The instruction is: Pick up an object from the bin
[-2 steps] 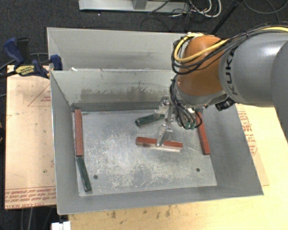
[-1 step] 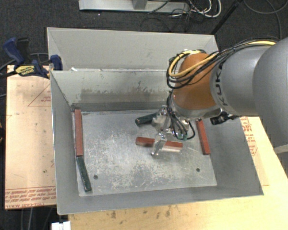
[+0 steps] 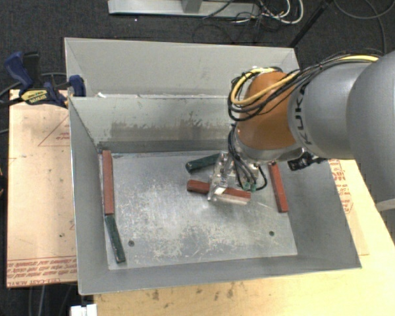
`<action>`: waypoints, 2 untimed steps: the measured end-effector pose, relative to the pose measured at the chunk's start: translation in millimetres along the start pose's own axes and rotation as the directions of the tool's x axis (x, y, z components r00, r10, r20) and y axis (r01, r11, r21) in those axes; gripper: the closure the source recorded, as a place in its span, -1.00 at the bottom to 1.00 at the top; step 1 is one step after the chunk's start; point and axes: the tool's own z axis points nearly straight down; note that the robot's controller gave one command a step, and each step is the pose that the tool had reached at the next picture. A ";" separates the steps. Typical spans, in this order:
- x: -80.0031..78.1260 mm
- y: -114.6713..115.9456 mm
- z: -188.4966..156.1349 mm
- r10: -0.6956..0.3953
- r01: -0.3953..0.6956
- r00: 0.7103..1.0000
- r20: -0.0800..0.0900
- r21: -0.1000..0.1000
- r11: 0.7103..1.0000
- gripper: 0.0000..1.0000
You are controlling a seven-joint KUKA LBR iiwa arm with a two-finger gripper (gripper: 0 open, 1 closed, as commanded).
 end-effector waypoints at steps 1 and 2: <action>0.0 0.0 0.0 0.000 0.000 1.000 0.000 0.000 1.000 1.00; 1.5 -0.4 -3.5 0.000 0.000 1.000 -0.003 0.001 1.000 1.00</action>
Offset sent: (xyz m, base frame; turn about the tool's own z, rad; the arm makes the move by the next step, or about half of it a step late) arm 0.0000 0.0000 0.1147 -0.0001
